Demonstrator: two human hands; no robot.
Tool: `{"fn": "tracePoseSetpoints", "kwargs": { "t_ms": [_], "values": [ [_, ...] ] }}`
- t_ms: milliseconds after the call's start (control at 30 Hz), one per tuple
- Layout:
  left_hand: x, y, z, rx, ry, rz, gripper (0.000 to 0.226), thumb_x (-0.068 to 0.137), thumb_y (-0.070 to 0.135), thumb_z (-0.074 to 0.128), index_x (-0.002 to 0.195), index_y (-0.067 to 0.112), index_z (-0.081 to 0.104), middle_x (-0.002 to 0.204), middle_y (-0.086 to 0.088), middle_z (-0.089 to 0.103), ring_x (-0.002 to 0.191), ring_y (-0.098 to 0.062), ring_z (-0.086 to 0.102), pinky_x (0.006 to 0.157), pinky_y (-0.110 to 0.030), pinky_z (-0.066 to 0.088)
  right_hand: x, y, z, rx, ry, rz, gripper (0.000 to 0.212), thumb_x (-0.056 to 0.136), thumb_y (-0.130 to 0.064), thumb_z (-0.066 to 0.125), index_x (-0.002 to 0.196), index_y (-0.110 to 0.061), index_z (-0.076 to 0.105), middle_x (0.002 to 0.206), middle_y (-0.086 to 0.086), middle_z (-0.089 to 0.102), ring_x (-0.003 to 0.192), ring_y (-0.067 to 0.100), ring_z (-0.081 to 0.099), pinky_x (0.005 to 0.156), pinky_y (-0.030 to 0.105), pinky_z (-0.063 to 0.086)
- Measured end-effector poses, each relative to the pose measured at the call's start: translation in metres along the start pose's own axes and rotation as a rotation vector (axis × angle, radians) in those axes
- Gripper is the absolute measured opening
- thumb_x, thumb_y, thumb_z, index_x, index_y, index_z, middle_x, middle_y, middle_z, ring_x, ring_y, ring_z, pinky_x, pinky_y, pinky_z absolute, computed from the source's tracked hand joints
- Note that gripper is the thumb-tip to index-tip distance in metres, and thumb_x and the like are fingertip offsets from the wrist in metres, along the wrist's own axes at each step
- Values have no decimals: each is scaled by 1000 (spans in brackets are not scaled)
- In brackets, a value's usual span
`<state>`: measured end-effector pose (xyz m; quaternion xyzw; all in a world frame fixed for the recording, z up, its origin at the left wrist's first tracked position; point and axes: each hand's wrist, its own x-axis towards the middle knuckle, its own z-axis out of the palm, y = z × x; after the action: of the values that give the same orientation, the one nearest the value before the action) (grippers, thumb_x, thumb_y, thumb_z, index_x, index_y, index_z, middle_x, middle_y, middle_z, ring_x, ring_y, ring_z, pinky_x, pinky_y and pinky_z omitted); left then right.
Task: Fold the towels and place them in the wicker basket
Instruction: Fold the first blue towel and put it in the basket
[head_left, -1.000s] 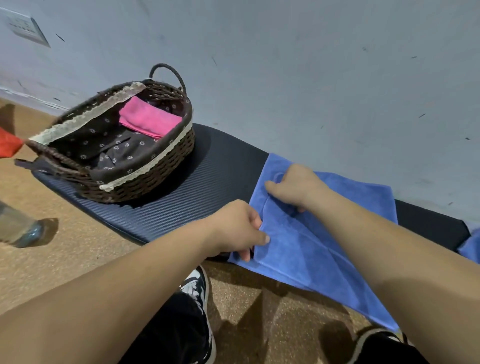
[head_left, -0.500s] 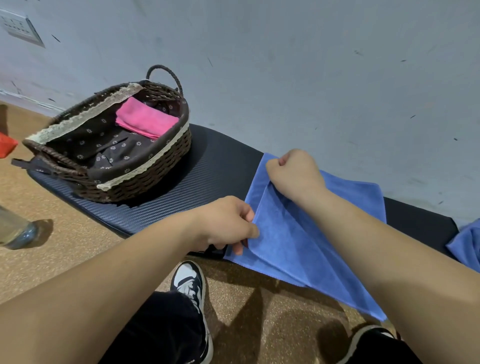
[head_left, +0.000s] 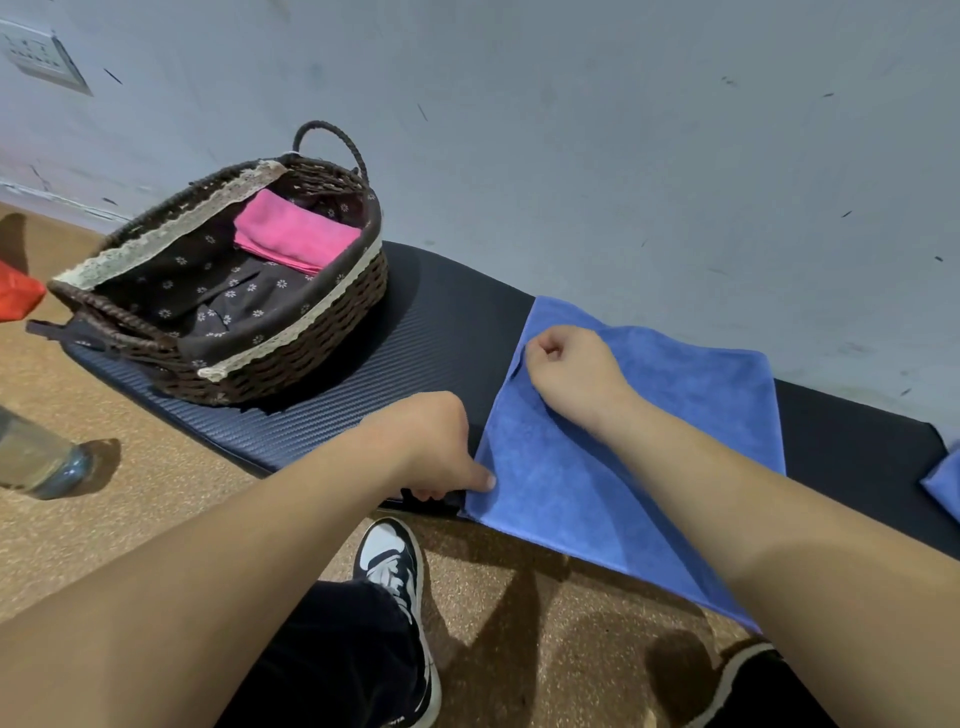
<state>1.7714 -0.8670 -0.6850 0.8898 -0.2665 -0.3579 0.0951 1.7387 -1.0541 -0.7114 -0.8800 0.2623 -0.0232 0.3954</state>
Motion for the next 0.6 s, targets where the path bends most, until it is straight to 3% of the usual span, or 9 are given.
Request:
{"fn": "tracePoseSetpoints", "kwargs": {
  "t_ms": [67, 167, 233, 300, 433, 600],
  "values": [
    [1, 3, -3, 20, 68, 30, 33, 80, 46, 78, 77, 14, 73, 67, 0, 75, 69, -20, 74, 71, -38, 64, -10, 7, -15, -46, 35, -47, 19, 95, -23, 48, 80, -17, 59, 63, -11, 55, 61, 14, 50, 65, 38, 50],
    [5, 13, -4, -18, 269, 159, 22, 83, 41, 75, 77, 22, 65, 77, 9, 68, 79, -14, 66, 75, -39, 60, -31, 25, -46, -416, 43, -50, 16, 95, -33, 48, 96, -25, 62, 92, -10, 67, 87, 19, 62, 76, 40, 56],
    [8, 23, 0, -51, 331, 280, 13, 85, 34, 72, 82, 25, 63, 83, 11, 65, 83, -12, 63, 78, -41, 58, -46, 41, -59, -629, -40, 8, 23, 95, -44, 53, 108, -26, 60, 110, -4, 60, 102, 23, 59, 81, 41, 55],
    [14, 34, 7, -25, 346, 369, 6, 87, 29, 70, 88, 26, 64, 94, 10, 63, 90, -14, 61, 82, -42, 56, -60, 57, -62, -645, -116, 7, 39, 94, -52, 57, 124, -28, 54, 119, -1, 50, 115, 26, 51, 91, 44, 52],
    [29, 55, 4, -15, 438, 374, 9, 93, 25, 61, 99, 27, 66, 105, 10, 57, 98, -16, 60, 85, -41, 55, -83, 71, -68, -597, -190, -16, 51, 95, -53, 58, 139, -33, 41, 128, -5, 41, 121, 25, 42, 101, 44, 46],
    [53, 74, -8, -92, 468, 294, 21, 91, 14, 50, 97, 27, 66, 101, 10, 65, 94, -17, 64, 83, -42, 58, -93, 69, -90, -631, -399, 4, 45, 87, -52, 67, 126, -38, 48, 117, -16, 50, 112, 16, 54, 95, 43, 51]
  ]
}}
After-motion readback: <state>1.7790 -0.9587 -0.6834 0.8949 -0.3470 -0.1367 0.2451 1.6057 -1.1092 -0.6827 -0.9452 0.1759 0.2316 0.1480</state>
